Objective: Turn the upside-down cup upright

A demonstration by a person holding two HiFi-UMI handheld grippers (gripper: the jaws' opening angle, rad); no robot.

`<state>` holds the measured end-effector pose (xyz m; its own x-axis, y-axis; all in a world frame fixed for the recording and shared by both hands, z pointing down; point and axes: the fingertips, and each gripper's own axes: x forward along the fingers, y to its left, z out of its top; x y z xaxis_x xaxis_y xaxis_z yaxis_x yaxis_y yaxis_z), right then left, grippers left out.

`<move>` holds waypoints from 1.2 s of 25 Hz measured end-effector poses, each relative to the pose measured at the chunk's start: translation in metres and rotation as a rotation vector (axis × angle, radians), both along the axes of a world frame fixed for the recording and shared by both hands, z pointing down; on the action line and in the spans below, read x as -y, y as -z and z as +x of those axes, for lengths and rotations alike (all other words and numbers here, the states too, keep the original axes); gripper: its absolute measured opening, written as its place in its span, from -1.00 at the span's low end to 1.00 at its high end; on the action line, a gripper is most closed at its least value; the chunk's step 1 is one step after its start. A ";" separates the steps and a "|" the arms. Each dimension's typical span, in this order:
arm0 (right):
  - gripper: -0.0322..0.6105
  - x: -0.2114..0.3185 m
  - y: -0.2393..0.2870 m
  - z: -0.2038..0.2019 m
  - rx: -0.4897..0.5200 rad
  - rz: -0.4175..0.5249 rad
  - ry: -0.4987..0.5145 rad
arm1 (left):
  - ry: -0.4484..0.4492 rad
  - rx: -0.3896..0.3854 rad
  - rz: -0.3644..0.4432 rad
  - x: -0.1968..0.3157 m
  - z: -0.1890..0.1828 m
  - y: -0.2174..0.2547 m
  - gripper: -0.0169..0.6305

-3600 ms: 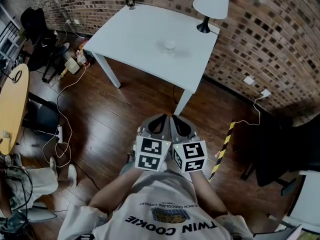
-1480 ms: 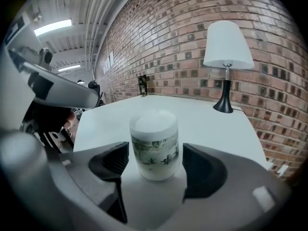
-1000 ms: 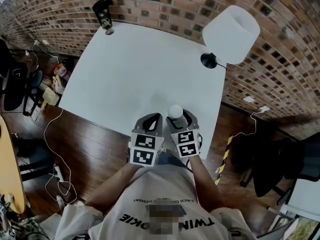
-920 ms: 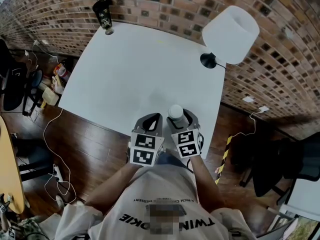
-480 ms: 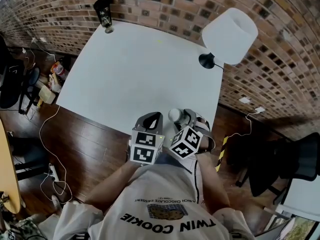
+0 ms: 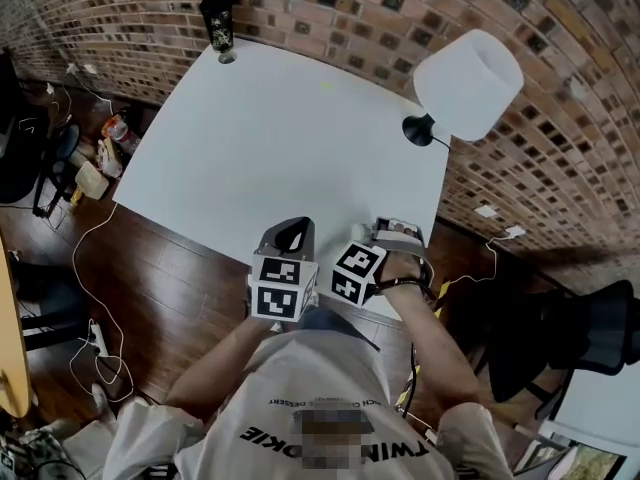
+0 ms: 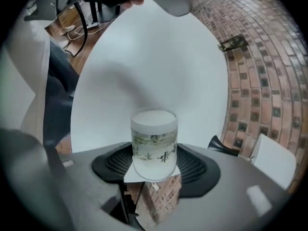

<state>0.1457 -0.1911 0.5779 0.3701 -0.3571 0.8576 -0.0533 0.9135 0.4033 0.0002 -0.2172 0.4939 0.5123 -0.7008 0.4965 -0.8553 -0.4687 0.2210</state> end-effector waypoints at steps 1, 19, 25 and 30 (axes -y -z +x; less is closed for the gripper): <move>-0.01 0.000 -0.002 0.001 -0.019 -0.015 0.007 | 0.002 0.000 -0.003 -0.001 -0.001 0.000 -0.93; 0.01 0.011 -0.014 -0.012 0.006 0.070 0.095 | 0.016 -0.007 -0.018 -0.002 -0.010 -0.007 -0.93; 0.01 0.011 -0.012 -0.011 0.032 0.090 0.097 | 0.008 -0.008 -0.016 -0.003 -0.006 -0.006 -0.93; 0.01 0.009 -0.001 -0.012 0.073 0.129 0.105 | 0.012 -0.002 -0.015 -0.002 -0.008 -0.008 -0.93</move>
